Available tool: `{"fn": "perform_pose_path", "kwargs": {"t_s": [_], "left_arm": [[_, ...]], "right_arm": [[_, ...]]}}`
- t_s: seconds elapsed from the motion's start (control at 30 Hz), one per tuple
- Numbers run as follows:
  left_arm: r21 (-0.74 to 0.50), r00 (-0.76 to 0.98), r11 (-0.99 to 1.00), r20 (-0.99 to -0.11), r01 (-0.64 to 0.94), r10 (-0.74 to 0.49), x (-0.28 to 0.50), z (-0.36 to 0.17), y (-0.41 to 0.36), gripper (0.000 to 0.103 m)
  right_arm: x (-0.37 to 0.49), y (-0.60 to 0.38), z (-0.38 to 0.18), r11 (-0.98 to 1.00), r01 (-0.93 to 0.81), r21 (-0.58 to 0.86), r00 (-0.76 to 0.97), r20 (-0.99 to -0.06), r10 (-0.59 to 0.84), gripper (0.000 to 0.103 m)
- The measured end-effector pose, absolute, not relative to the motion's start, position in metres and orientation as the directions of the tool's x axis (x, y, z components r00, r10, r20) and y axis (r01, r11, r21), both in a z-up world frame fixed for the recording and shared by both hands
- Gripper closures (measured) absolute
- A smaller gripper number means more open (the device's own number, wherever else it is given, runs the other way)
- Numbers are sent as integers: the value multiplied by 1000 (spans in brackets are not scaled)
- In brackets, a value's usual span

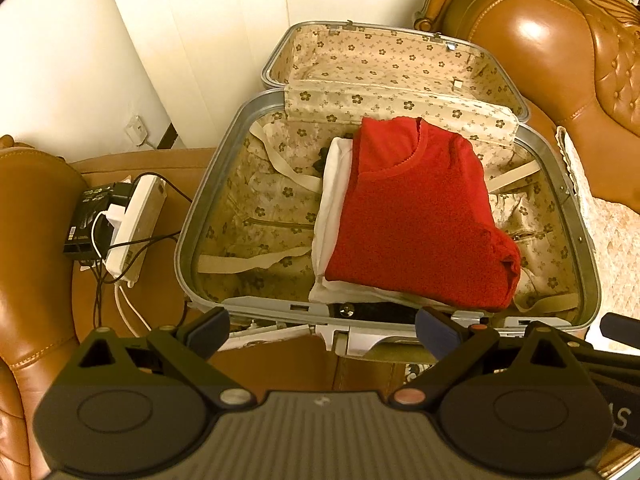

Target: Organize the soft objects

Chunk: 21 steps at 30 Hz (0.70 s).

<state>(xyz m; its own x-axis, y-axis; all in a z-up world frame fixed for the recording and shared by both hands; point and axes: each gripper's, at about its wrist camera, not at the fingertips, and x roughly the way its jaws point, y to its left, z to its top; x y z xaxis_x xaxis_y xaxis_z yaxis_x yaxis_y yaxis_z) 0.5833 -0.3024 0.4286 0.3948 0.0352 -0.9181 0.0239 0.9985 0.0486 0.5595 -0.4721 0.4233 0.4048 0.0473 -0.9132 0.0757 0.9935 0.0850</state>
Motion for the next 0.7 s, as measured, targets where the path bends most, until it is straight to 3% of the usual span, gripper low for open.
{"fn": "perform_pose_path", "kwargs": {"t_s": [0.7], "left_arm": [[63, 394, 998, -918, 9, 54, 570, 432, -302, 2]], "right_arm": [[546, -472, 426, 994, 58, 96, 421, -905, 63, 15]]}}
